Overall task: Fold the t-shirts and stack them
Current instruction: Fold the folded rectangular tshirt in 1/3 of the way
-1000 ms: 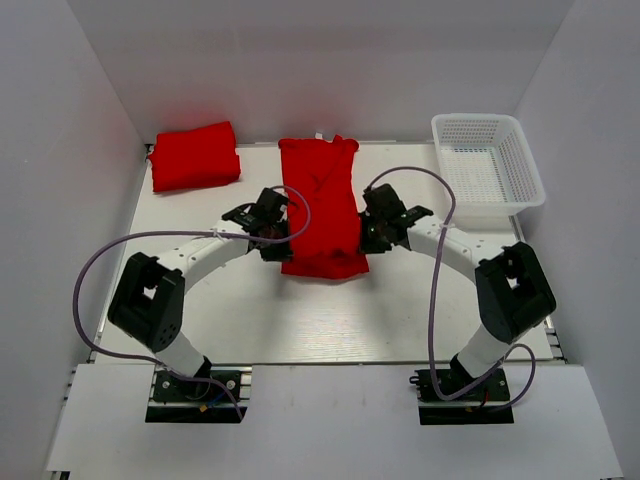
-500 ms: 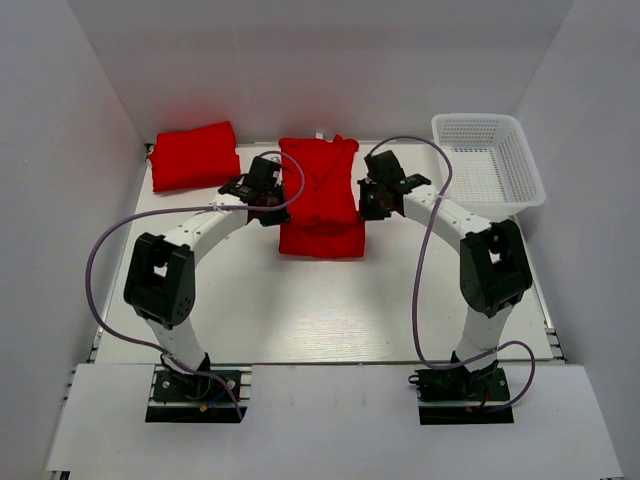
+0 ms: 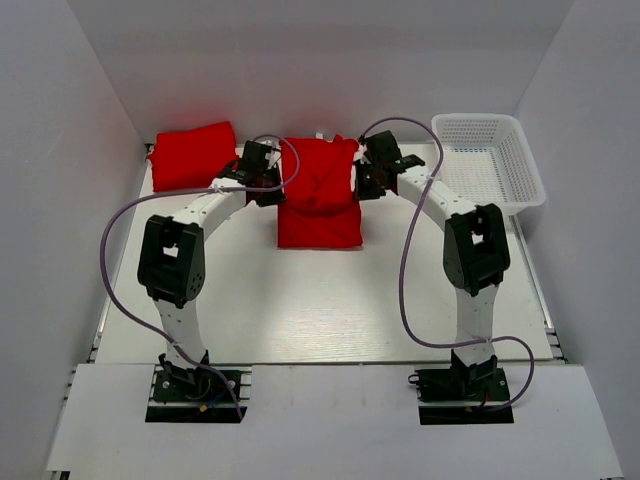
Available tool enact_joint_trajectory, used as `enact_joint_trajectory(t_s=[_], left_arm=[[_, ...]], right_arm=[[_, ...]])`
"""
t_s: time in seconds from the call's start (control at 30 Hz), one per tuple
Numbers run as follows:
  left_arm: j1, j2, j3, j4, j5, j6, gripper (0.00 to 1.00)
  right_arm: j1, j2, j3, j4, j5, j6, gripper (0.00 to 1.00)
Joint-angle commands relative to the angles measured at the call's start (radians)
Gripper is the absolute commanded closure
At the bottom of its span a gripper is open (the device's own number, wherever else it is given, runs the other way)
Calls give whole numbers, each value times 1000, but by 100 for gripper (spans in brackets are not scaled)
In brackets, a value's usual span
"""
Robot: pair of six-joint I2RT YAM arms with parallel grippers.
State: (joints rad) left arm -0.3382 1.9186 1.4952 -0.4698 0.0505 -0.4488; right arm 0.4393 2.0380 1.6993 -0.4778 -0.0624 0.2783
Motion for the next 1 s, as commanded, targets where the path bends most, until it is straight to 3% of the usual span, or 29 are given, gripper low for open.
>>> enact_joint_trajectory(t_s=[0.0, 0.57, 0.67, 0.7, 0.73, 0.77, 0.8, 0.97], left_arm=[[13, 14, 57, 71, 44, 80, 100], [62, 151, 138, 192, 127, 167, 100], [71, 163, 162, 168, 118, 154, 58], [71, 163, 171, 157, 118, 154, 33], [71, 163, 171, 157, 108, 154, 3], [80, 163, 187, 145, 89, 165, 0], [80, 163, 216, 120, 89, 165, 0], [90, 131, 261, 65, 57, 190, 0]], right_arm=[[-25, 46, 79, -2, -30, -41, 100], [-99, 171, 178, 102, -198, -93, 100], [-97, 198, 195, 100, -200, -123, 94], [-99, 206, 224, 90, -201, -125, 79], [-99, 215, 238, 81, -198, -123, 44], [-100, 223, 250, 71, -185, -123, 33], [-97, 223, 267, 71, -180, -125, 10], [-93, 144, 234, 88, -151, -145, 10]])
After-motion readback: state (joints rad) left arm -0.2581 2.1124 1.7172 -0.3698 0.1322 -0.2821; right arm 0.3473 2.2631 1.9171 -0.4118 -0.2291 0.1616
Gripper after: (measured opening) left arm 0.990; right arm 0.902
